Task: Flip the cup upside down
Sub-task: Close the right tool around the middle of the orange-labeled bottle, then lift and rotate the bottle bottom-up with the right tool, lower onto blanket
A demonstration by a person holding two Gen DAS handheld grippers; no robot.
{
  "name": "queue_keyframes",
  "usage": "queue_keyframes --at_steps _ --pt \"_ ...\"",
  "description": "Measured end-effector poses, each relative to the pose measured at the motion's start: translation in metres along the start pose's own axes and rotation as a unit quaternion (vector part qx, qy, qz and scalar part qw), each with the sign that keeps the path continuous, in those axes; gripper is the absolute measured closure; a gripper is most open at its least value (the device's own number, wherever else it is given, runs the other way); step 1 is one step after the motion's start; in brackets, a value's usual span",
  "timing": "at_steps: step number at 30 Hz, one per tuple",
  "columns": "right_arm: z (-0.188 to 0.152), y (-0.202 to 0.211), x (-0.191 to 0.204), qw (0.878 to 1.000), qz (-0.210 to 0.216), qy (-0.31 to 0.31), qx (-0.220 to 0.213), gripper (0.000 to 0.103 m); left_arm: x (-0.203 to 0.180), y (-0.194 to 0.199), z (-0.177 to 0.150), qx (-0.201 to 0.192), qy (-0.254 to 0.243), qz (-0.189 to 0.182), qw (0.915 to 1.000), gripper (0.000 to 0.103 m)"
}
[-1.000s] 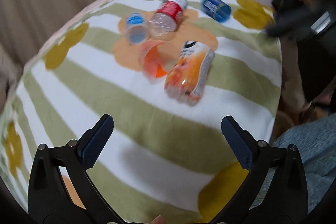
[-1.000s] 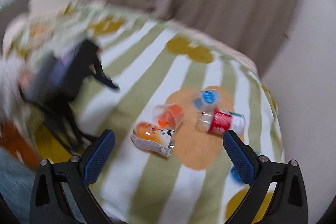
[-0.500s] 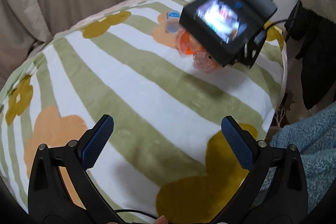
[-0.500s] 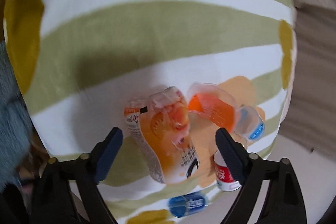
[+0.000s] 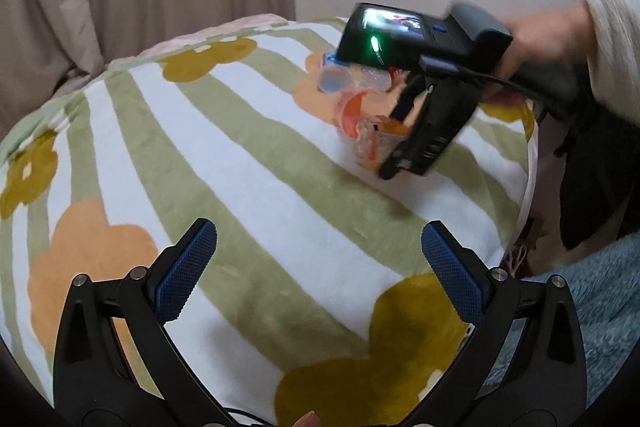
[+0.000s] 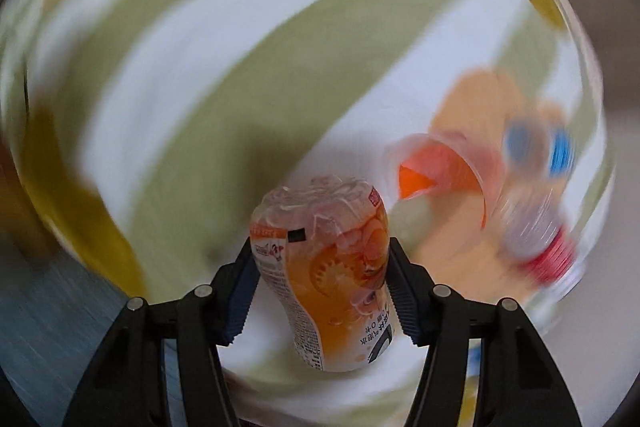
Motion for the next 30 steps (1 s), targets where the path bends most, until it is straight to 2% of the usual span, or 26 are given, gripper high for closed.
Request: queue_keyframes --at_steps 1,2,3,6,8,11,14,23,24,27,29,30 --pt "0.004 0.003 -0.005 0.998 0.029 -0.049 -0.015 0.047 0.002 0.002 0.000 -0.002 0.010 -0.002 0.9999 0.001" --pt "0.007 0.003 -0.011 0.992 0.059 -0.108 -0.029 0.047 0.002 0.003 0.000 -0.004 0.016 -0.004 0.9999 0.001" --pt "0.007 0.002 -0.015 0.986 0.077 -0.142 -0.032 0.047 0.004 0.005 0.000 -0.006 0.026 -0.006 0.9996 0.001" --pt "0.012 -0.004 -0.025 0.977 0.078 -0.195 -0.032 0.046 0.007 0.008 -0.001 -0.008 0.039 -0.008 0.9992 0.001" --pt "0.013 -0.004 -0.026 0.978 0.069 -0.193 -0.022 0.046 0.008 0.009 -0.002 -0.008 0.040 -0.004 0.9992 0.001" --pt "0.020 -0.008 -0.028 0.979 0.070 -0.189 0.015 0.042 0.007 0.011 -0.003 -0.009 0.040 -0.004 0.9991 0.001" --pt "0.030 -0.011 -0.035 0.982 0.054 -0.174 0.047 0.041 0.005 0.013 -0.002 -0.011 0.042 -0.007 0.9990 0.001" --pt "0.064 -0.008 -0.042 0.989 0.034 -0.130 0.058 0.041 0.002 0.015 0.000 -0.014 0.045 -0.010 0.9988 0.001" --pt "0.065 -0.007 -0.038 0.990 0.036 -0.129 0.052 0.046 0.002 0.015 0.000 -0.014 0.045 -0.010 0.9988 0.001" --pt "0.061 0.004 -0.038 0.990 0.048 -0.133 0.023 0.046 0.002 0.014 0.002 -0.015 0.048 -0.007 0.9987 0.001" --pt "0.047 0.019 -0.040 0.987 0.059 -0.144 -0.028 0.046 0.004 0.015 0.003 -0.020 0.055 -0.007 0.9983 0.001" --pt "0.044 0.034 -0.044 0.982 0.080 -0.155 -0.075 0.046 0.005 0.016 0.003 -0.023 0.058 -0.006 0.9980 0.001"
Point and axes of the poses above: each gripper's, at about its wrist camera, not at the fingertips, and y roughly against the way its jaws point, x to its left, z to its top, the point moved 9 cm from there along -y, roughly the way its jaws point, and after that the axes turned 4 degrees about x, right-handed, at the moved point
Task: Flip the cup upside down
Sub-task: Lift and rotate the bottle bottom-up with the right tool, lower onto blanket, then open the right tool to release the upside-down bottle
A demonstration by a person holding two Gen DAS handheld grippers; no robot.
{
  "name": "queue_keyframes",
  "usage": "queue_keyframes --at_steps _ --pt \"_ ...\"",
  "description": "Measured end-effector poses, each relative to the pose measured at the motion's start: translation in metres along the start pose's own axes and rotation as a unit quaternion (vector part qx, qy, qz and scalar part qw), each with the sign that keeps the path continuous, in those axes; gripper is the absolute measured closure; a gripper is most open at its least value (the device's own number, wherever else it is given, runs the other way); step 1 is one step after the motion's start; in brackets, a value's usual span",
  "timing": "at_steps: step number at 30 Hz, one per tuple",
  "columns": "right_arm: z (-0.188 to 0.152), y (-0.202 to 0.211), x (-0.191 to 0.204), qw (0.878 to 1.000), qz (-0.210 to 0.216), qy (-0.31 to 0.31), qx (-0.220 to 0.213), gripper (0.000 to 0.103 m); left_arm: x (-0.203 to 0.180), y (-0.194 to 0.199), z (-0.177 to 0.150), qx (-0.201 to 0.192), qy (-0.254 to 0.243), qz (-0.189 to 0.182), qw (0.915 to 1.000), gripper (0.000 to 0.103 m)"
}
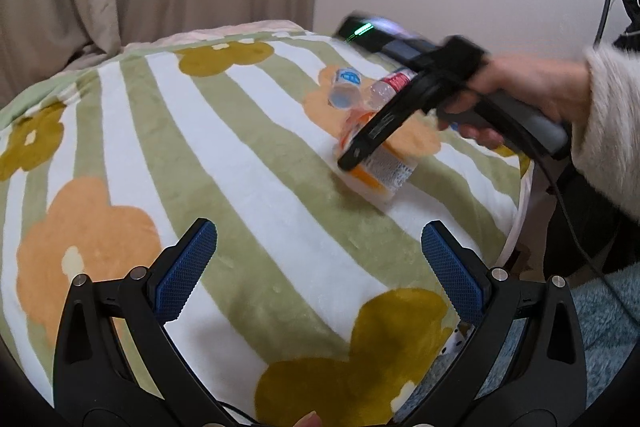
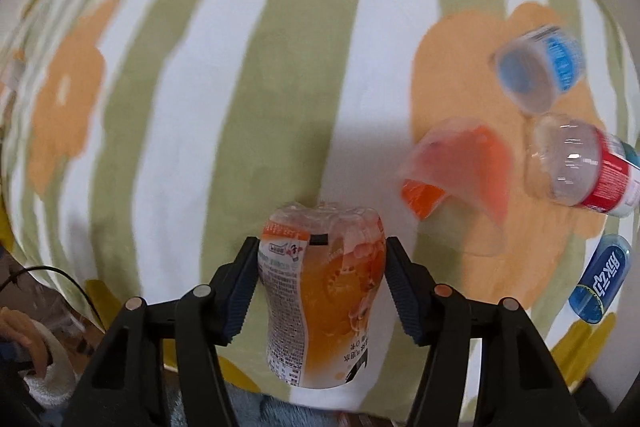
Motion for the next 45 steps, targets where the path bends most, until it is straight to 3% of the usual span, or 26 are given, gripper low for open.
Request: queue_keyframes --at_steps 1,3,4,6,9,10,11,14,22,34,35,37,39,45 --pt "-0.002 0.011 -0.001 0.999 0.012 -0.004 -0.035 0.046 0.001 0.001 0.001 -0.005 0.004 0.003 1.0000 0.001" --pt "-0.015 0.041 -0.006 0.988 0.017 0.009 -0.156 0.046 0.004 0.004 0.002 -0.019 0.016 0.018 0.9995 0.001" --pt "-0.024 0.044 -0.006 0.979 0.012 0.018 -0.204 0.046 0.004 0.005 0.004 -0.030 0.025 0.028 0.9989 0.001" --pt "-0.036 0.053 -0.002 0.950 0.002 0.030 -0.311 0.046 0.004 0.006 0.006 -0.043 0.037 0.043 0.9974 0.001" --pt "-0.067 0.029 0.009 0.921 0.010 0.020 -0.389 0.046 -0.002 0.003 0.010 -0.052 0.039 0.058 0.9962 0.001" --pt "-0.063 0.025 0.030 0.918 0.009 0.016 -0.397 0.046 -0.004 0.001 0.011 -0.053 0.033 0.066 0.9958 0.001" --pt "-0.063 0.020 0.027 0.912 0.004 0.013 -0.409 0.046 -0.006 0.000 0.012 -0.054 0.028 0.074 0.9954 0.001" --pt "-0.071 0.002 0.049 0.914 -0.002 0.012 -0.406 0.046 -0.008 -0.004 0.011 -0.051 0.022 0.081 0.9952 0.001" --pt "-0.115 -0.003 0.053 0.915 -0.025 0.036 -0.402 0.046 -0.019 -0.012 0.008 -0.043 0.003 0.082 0.9957 0.001" --pt "-0.113 -0.008 0.052 0.916 -0.038 0.026 -0.399 0.045 -0.027 -0.010 0.006 -0.044 -0.005 0.081 0.9957 0.001" --pt "-0.114 -0.009 0.052 0.917 -0.037 0.027 -0.397 0.043 -0.028 -0.010 0.006 -0.044 -0.004 0.080 0.9958 0.001" --pt "-0.113 -0.010 0.051 0.921 -0.034 0.021 -0.388 0.017 -0.029 -0.009 0.005 -0.045 -0.001 0.076 0.9961 0.001" --pt "-0.115 -0.009 0.050 0.922 -0.030 0.016 -0.386 0.004 -0.030 -0.008 0.006 -0.045 0.000 0.076 0.9961 0.001" --pt "-0.122 -0.007 0.049 0.928 -0.025 0.011 -0.372 0.001 -0.032 -0.001 0.007 -0.048 0.000 0.078 0.9958 0.001"
Point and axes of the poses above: each gripper's, at about its wrist camera, not at the fingertips, and y roughly against the way its jaws point, x to its left, z to its top, the point moved 9 cm from there along -y, roughly the way its jaws point, and after that the axes turned 4 degrees about x, right-handed, at the moved point
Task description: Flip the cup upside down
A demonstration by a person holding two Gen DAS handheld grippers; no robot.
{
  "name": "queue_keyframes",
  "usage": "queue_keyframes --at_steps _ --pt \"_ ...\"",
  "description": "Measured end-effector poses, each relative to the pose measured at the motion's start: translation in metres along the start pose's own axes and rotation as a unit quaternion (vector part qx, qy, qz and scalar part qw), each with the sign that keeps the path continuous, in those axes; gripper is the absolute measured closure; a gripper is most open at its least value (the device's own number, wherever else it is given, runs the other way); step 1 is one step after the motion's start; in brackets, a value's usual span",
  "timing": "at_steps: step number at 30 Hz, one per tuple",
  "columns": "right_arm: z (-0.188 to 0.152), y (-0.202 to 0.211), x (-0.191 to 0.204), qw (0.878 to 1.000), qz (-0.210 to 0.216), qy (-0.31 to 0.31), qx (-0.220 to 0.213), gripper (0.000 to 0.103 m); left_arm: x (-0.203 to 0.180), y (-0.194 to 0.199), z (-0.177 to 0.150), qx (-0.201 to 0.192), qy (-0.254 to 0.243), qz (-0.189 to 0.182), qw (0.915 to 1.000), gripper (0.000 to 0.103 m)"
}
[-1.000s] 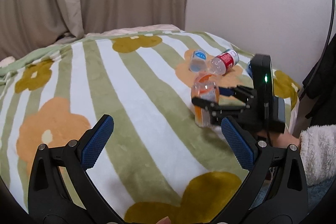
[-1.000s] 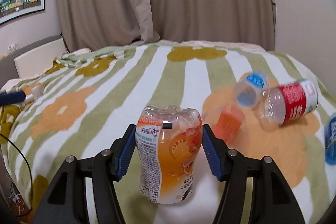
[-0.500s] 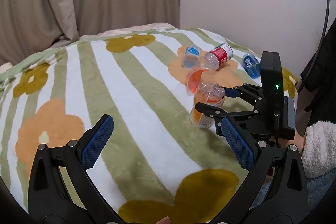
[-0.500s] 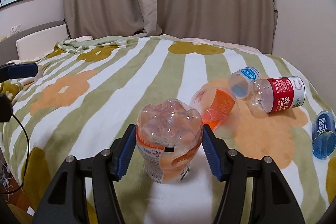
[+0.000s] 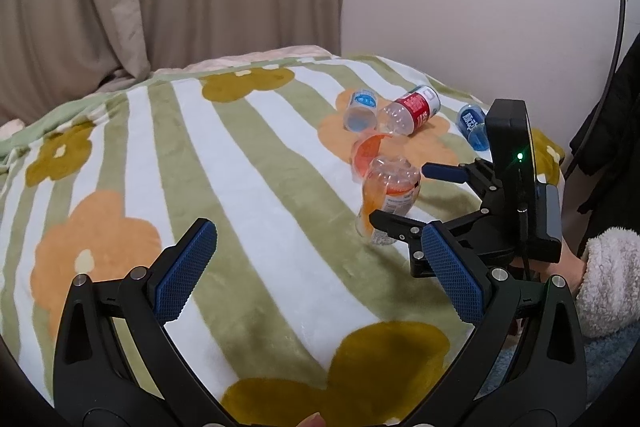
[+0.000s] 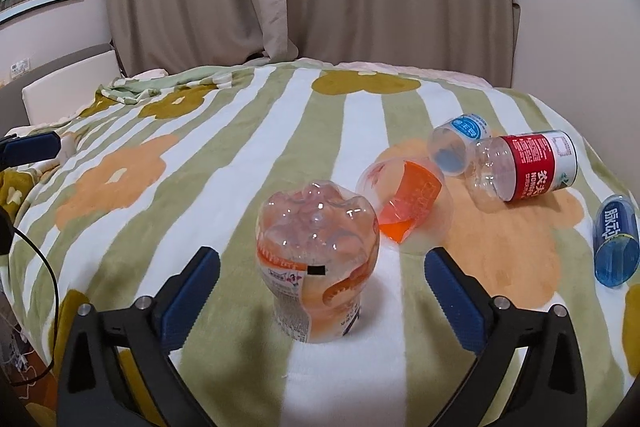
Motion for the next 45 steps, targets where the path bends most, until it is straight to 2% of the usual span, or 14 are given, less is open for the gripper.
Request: queue_keyframes --at_steps 3,10,14,17,22,25,28,33,38,45 --pt "-0.002 0.003 -0.002 1.000 -0.007 0.002 0.006 0.001 -0.001 0.007 0.001 -0.003 -0.002 0.003 1.0000 0.001" --pt "0.004 0.036 0.002 1.000 0.017 0.001 0.000 0.001 -0.003 0.034 0.014 -0.021 0.007 0.002 0.9998 0.001" --pt "0.032 0.091 0.005 0.999 0.009 0.009 -0.040 0.001 -0.010 0.063 0.048 -0.056 -0.009 0.011 0.9983 0.001" --pt "0.062 0.149 0.002 0.997 -0.001 0.009 -0.077 0.001 -0.019 0.098 0.095 -0.107 -0.022 0.021 0.9938 0.001" --pt "0.114 0.273 -0.005 0.981 -0.084 0.020 -0.172 0.001 -0.047 0.154 0.166 -0.182 -0.026 0.006 0.9829 0.000" --pt "0.119 0.326 -0.011 0.970 -0.158 -0.004 -0.186 0.001 -0.068 0.172 0.188 -0.210 -0.021 -0.016 0.9774 0.000" --pt "0.104 0.357 -0.021 0.955 -0.218 -0.044 -0.197 0.001 -0.082 0.172 0.180 -0.227 -0.026 -0.013 0.9735 0.000" --pt "0.068 0.362 -0.045 0.935 -0.281 -0.098 -0.191 0.001 -0.088 0.152 0.140 -0.209 -0.029 0.002 0.9774 0.000" --pt "0.048 0.363 -0.058 0.921 -0.320 -0.115 -0.190 0.001 -0.090 0.154 0.132 -0.217 -0.032 0.021 0.9753 0.000" --pt "0.037 0.371 -0.069 0.919 -0.322 -0.135 -0.182 0.001 -0.087 0.155 0.130 -0.222 -0.018 0.015 0.9747 0.000"
Point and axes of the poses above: each gripper's, at about its wrist camera, not at the fingertips, and y roughly against the way its jaws point, x to its left, z to its top, the point moved 9 cm from there along -y, roughly the way its jaws point, and after that the axes turned 4 degrees about x, right-handed, at the moved point
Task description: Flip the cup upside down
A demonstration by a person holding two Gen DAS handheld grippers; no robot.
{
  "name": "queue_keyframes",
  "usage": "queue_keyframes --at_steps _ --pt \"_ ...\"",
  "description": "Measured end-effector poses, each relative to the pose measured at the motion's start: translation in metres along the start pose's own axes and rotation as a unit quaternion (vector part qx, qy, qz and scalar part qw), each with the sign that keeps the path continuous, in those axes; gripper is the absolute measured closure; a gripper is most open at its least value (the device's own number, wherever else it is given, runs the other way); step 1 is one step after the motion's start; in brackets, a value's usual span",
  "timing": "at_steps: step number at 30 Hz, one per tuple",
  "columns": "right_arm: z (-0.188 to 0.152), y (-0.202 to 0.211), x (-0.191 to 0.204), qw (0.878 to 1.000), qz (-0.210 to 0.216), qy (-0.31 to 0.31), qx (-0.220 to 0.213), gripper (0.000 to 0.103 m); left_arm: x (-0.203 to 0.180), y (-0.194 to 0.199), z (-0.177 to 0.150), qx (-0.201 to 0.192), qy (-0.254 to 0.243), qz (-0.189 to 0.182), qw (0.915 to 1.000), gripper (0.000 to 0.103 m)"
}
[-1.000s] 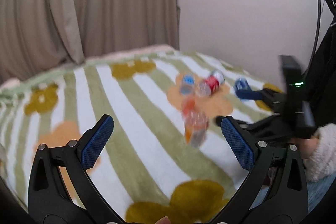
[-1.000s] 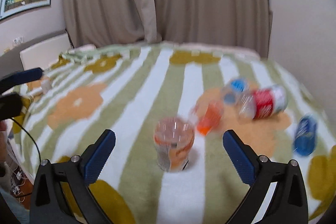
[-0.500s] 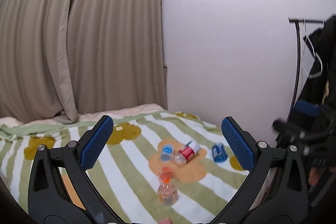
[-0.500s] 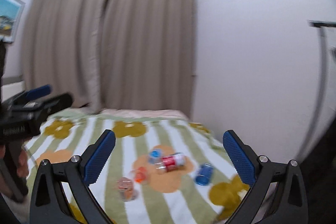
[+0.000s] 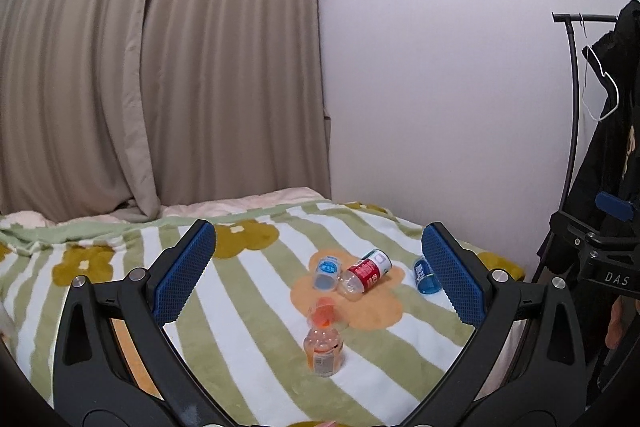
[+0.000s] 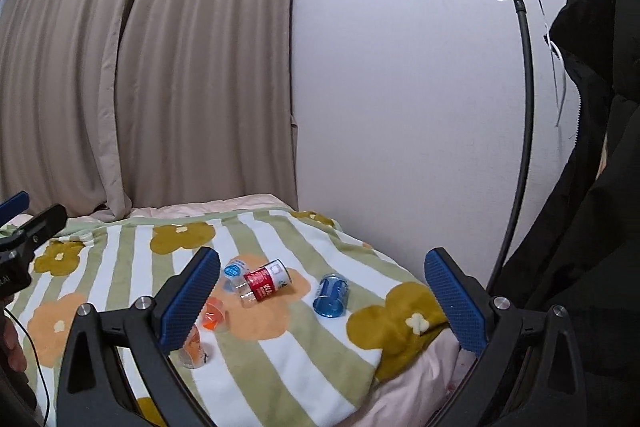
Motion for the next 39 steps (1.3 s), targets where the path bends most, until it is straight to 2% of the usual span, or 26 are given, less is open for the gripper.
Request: queue_keyframes --at_steps 39 --pt "-0.007 0.000 -0.015 1.000 -0.007 -0.004 0.001 0.001 -0.012 0.004 0.000 0.003 -0.008 -0.015 0.9998 0.000"
Point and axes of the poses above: each gripper's, at about its wrist camera, not at the fingertips, and y roughly against the way its jaws point, x to its left, z to its top, the point moved 9 cm from there along -y, roughly the way its jaws point, and after that the axes turned 4 degrees about x, right-handed, at the moved point
